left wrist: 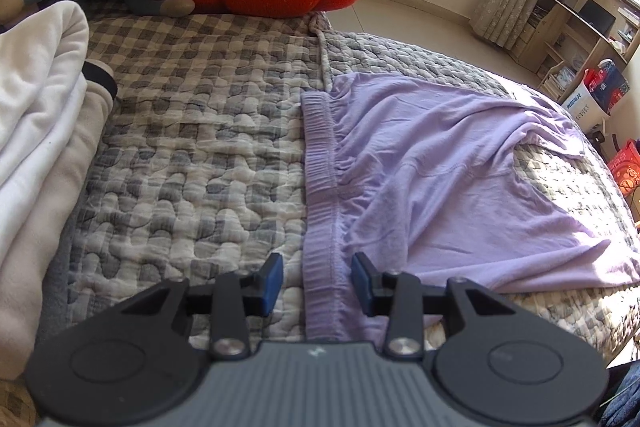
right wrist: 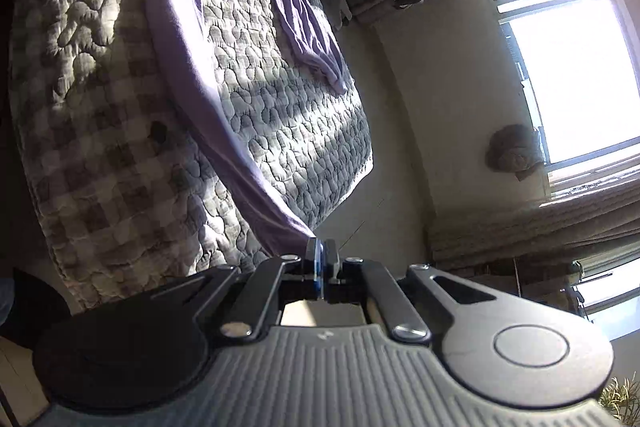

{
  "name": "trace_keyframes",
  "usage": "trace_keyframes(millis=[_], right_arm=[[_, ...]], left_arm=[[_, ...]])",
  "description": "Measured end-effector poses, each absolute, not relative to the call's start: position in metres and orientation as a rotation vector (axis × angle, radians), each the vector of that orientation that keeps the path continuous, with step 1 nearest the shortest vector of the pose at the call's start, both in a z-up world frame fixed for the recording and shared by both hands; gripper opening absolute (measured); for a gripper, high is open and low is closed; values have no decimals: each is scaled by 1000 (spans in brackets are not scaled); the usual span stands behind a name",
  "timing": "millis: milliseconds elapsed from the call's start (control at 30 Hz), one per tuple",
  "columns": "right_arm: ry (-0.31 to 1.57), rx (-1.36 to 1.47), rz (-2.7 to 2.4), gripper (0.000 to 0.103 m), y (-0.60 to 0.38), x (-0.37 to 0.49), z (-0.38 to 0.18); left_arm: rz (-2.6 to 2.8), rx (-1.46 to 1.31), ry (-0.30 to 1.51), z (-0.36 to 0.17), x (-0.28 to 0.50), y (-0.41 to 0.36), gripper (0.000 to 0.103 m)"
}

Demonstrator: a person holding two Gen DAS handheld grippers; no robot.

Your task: Fold clothes

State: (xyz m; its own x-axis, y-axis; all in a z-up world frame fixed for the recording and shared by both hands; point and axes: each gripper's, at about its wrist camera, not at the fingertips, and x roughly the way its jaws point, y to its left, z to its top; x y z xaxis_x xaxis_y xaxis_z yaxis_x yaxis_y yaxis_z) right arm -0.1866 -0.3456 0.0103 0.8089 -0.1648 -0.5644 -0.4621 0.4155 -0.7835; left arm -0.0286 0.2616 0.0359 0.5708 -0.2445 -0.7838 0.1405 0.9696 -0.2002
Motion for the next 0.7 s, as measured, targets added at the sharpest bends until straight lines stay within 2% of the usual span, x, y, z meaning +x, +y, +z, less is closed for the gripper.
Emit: trace_keyframes(millis=[67,133,267,467,667,700], right_arm=[[677,-960,208,0,-360,-178,18],[685,-745,211,9,-373,-167,32],[774,-423,195,52,-391,-135,32],[912,-23,132,53,-404,-115,16],[914,248,84,52,-434,-95,0],[919,280,74,41,-437,-91,-3]], left_arm=[[-226,-116,937,37,-28,260,39],[-225,-117,937,38,-27,259,39],[-223,-119,940,39,-26,256,39],[-225,-120,951,34,-25,250,40],[-226,-116,959,30,-18,243,40],[-227,-114,960,30,-17,241,40]])
